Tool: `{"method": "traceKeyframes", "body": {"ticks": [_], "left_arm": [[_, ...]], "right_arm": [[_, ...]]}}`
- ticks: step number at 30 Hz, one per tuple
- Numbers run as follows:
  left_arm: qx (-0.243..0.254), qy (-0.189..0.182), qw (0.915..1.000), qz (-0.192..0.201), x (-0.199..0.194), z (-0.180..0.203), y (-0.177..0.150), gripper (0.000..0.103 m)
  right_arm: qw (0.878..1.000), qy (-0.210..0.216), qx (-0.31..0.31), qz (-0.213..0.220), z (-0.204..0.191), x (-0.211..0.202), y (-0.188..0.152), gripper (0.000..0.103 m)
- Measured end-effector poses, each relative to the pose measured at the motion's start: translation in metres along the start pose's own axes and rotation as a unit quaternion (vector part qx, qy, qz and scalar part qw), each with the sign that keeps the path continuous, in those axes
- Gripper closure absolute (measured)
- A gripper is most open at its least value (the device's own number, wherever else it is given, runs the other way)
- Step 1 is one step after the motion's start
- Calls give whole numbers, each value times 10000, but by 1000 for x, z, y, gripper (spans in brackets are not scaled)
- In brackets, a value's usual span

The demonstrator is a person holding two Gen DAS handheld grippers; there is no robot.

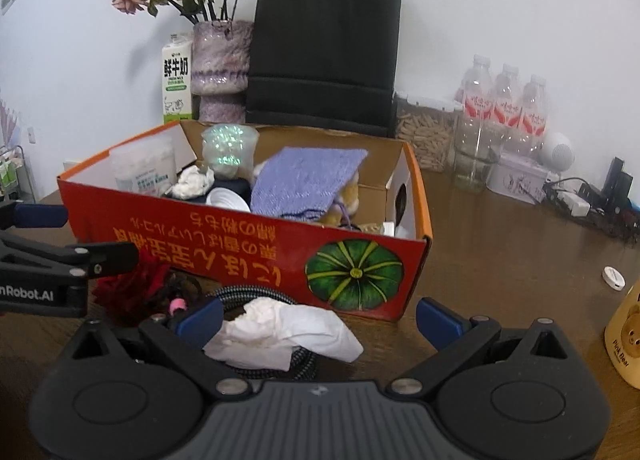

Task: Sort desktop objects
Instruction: 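Withdraw both tools from the box back over the table, then grasp the red rose with the left tool while the right tool grasps the white tissue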

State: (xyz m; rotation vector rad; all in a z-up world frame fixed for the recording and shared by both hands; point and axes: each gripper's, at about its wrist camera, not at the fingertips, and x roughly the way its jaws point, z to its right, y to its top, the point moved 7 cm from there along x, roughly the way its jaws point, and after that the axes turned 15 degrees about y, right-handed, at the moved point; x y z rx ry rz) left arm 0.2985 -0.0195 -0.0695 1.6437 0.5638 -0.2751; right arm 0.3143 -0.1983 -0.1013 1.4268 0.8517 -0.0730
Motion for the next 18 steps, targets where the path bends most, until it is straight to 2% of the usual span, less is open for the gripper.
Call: {"method": "traceKeyframes", "body": {"ticks": [12, 15, 18], "left_arm": [[37, -211, 9996, -207, 8, 4, -7, 1], [11, -295, 9993, -217, 7, 5, -7, 5], [4, -371, 9989, -268, 8, 7, -8, 13]], "right_arm": [[9998, 116, -62, -121, -4, 8, -6, 6], [9998, 148, -27, -112, -4, 9, -6, 9], [9997, 208, -41, -97, -5, 8, -6, 17]]}}
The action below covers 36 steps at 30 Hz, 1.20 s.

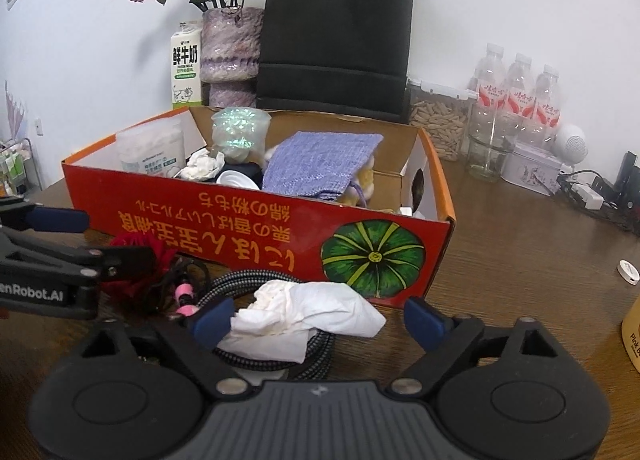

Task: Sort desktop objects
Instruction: 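Grasp the red rose with the left tool while the right tool grasps the white tissue, then carry the rose and tissue into the box and open both tools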

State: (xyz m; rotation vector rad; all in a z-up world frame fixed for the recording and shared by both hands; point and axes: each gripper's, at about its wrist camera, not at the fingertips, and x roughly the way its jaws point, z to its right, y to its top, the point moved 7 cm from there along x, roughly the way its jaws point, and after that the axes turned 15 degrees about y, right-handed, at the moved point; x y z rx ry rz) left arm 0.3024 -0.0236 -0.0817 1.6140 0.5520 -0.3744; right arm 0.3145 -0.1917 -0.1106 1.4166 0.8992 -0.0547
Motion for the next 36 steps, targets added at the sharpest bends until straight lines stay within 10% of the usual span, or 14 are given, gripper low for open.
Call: {"method": "traceKeyframes", "body": {"ticks": [8, 17, 36], "left_arm": [[-103, -232, 9993, -272, 7, 1, -6, 47], [-153, -266, 9990, -330, 8, 1, -7, 51], [-198, -273, 9994, -20, -11, -1, 4, 59]], "right_arm": [[9998, 207, -71, 24, -7, -1, 0, 51], [9995, 255, -156, 129, -11, -6, 2, 93], [9972, 344, -195, 631, -17, -29, 17, 96]]}}
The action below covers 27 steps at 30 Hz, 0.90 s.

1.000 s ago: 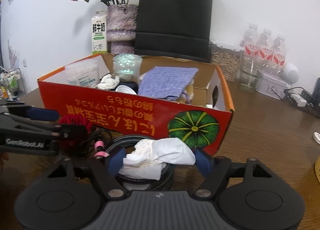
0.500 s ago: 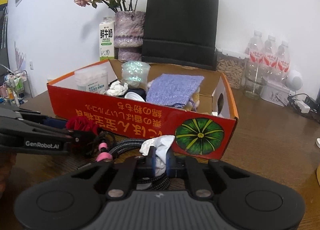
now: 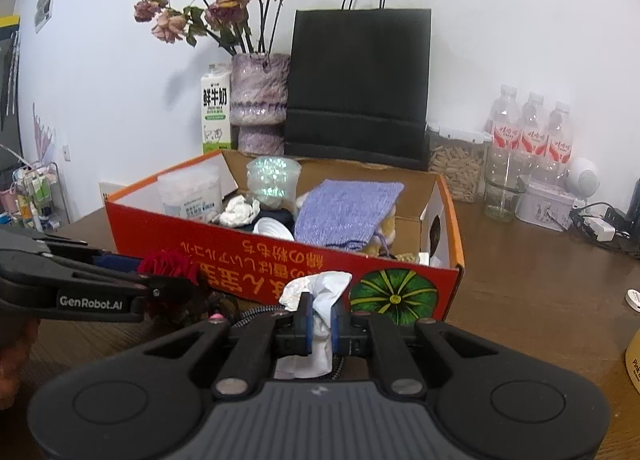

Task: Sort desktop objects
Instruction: 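Carry the rose and tissue into the box and open both tools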

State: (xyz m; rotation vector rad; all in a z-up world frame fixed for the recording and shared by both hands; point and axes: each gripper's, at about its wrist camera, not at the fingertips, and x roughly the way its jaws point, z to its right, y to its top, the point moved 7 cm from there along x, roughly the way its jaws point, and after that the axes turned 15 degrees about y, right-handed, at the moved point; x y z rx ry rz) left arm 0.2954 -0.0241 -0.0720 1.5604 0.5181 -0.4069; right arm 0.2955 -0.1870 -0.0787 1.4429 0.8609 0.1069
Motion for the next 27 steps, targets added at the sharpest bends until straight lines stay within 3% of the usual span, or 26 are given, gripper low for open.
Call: {"method": "traceKeyframes", "body": {"ticks": [16, 27], "left_arm": [[62, -90, 9977, 663, -41, 9, 19, 63], [-172, -218, 9969, 731, -42, 6, 44, 63]], "right_arm": [[9990, 96, 28, 431, -9, -21, 22, 95], [9982, 61, 37, 592, -8, -20, 43, 95]]}}
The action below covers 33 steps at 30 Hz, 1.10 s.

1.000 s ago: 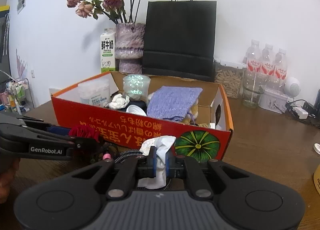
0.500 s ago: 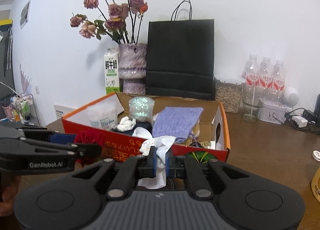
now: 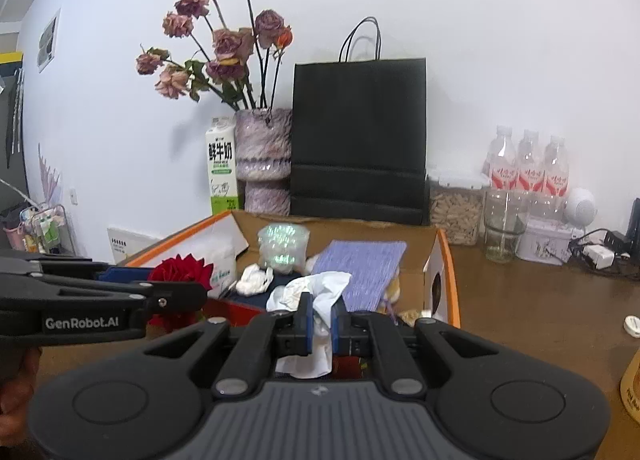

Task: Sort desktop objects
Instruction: 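Carry the rose and tissue into the box and open both tools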

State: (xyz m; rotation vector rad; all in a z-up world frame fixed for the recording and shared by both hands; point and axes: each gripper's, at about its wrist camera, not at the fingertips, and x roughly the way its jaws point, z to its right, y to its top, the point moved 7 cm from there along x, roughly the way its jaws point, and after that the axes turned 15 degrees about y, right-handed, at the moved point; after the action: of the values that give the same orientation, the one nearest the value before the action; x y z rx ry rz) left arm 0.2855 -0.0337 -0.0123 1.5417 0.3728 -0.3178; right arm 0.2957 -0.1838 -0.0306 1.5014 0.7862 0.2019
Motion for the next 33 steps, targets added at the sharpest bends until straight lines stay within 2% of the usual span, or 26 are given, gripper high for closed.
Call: {"method": "traceKeyframes", "body": {"ticks": [7, 15, 23, 33], "left_arm": [[-90, 33, 9999, 74, 16, 4, 24, 63], [-309, 144, 9993, 169, 45, 4, 46, 63], [-291, 184, 9994, -38, 79, 3, 46, 63], [-78, 218, 9997, -34, 105, 7, 45, 63]], "right_arm": [[9999, -50, 17, 89, 11, 14, 21, 95], [9997, -185, 174, 34, 40, 38, 31, 95], [9990, -332, 290, -49, 72, 64, 34, 95], [9984, -398, 355, -182, 92, 83, 29, 95]]}}
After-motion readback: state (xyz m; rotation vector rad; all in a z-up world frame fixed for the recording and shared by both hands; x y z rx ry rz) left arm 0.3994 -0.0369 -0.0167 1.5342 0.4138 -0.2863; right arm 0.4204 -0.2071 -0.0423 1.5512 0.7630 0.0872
